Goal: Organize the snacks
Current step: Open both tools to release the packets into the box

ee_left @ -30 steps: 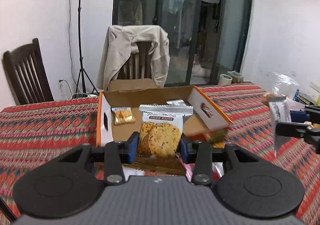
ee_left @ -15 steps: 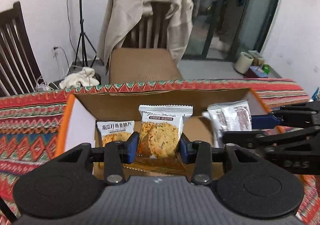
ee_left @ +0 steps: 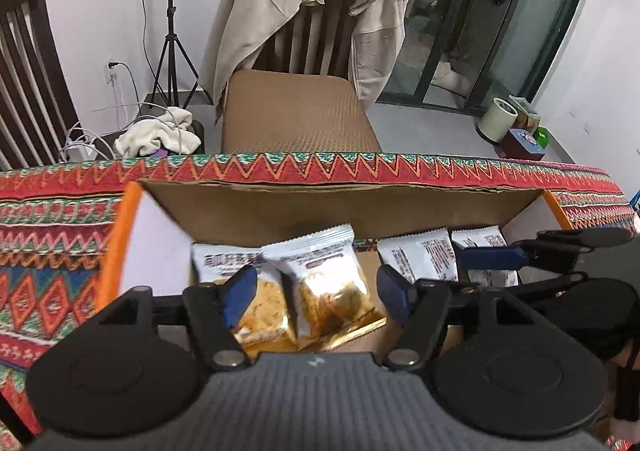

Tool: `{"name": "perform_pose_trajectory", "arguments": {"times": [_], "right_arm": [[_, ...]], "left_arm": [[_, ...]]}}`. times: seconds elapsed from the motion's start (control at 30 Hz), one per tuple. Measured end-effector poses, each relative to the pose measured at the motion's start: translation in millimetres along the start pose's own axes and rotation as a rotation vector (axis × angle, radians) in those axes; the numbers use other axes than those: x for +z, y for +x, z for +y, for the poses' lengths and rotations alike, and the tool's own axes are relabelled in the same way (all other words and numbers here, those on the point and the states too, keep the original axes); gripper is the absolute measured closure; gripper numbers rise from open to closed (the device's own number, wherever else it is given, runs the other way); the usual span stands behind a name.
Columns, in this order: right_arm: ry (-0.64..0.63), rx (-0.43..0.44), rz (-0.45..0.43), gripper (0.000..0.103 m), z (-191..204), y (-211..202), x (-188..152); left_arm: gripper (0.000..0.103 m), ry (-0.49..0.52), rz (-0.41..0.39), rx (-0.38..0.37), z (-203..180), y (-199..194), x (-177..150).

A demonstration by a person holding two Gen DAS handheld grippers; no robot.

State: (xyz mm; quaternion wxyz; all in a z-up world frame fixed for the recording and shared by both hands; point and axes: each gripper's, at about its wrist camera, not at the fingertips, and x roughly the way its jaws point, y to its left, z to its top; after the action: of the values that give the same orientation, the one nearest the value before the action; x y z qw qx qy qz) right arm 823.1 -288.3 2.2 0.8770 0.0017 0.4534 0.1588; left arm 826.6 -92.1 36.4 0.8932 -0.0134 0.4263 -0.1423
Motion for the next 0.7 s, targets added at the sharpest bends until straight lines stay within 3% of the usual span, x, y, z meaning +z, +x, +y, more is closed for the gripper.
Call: {"name": "perform_pose_trajectory", "arguments": {"times": [0.17,0.43,0.57,0.7], "right_arm": [[-0.028,-0.008,-0.034,0.047,9,-39,1],[-0.067,-0.03,-0.15,0.037,24,-171,-16],[-0.064,-0.045,-0.208,0.022,34,-247,-43],[-0.039,-0.06,-0.279,0.013,45,-320,-80]], "left_arm": [[0.03,0.021,-0.018,-0.015,0,-53,1],[0.017,0.059,-0.112,-0.003,-19,-188,-12],[0.012,0.088,-0.161,0.012,-36,-264,-40],[0.004,0.104,-0.241,-0.023,-49,-331,-89]]}}
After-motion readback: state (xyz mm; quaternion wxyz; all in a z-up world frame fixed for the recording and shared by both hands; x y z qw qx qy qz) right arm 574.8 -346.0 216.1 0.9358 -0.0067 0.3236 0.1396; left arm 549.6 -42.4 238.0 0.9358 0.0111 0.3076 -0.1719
